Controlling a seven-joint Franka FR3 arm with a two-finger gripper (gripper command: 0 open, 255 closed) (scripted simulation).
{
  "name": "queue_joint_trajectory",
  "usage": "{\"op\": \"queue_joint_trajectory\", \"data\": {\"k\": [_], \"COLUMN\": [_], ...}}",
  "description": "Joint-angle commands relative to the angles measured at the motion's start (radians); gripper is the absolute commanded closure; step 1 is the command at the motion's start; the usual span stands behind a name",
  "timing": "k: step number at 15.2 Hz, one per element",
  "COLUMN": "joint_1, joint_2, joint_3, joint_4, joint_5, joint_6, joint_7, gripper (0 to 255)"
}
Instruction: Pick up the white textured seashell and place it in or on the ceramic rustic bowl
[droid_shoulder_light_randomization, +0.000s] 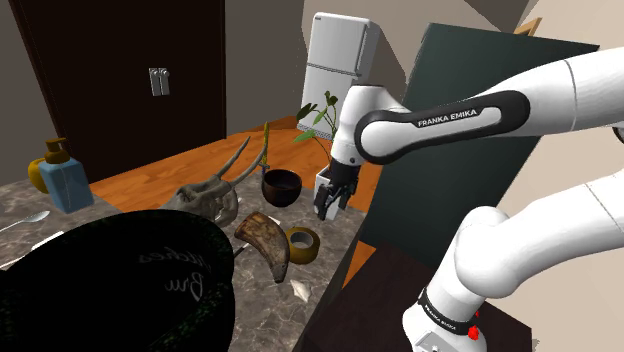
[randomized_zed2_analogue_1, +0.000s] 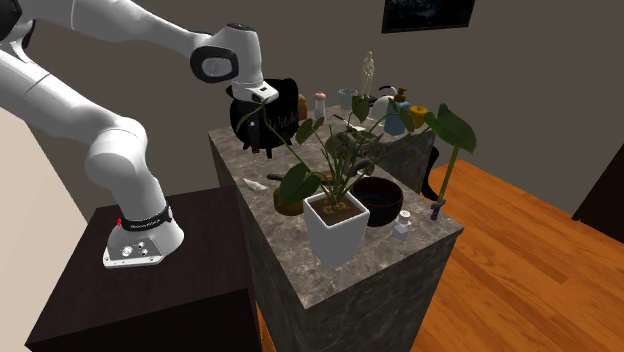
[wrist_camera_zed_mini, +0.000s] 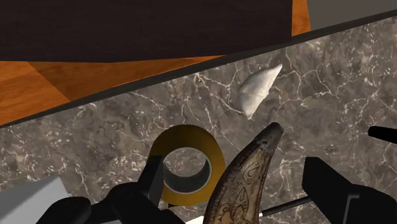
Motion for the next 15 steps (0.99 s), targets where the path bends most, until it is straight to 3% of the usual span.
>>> {"op": "queue_joint_trajectory", "data": {"k": [1, 8, 15], "joint_1": [0.015, 0.07, 0.112], "joint_2": [0.043, 0.266, 0.562], "joint_3": [0.02, 0.094, 0.161], "joint_4": [-0.034, -0.094, -0.081], "joint_5": [0.018, 0.081, 0.109], "joint_6": [0.072, 0.336, 0.601], "joint_7": [0.01, 0.047, 0.092], "gripper": [0, 0, 0]}}
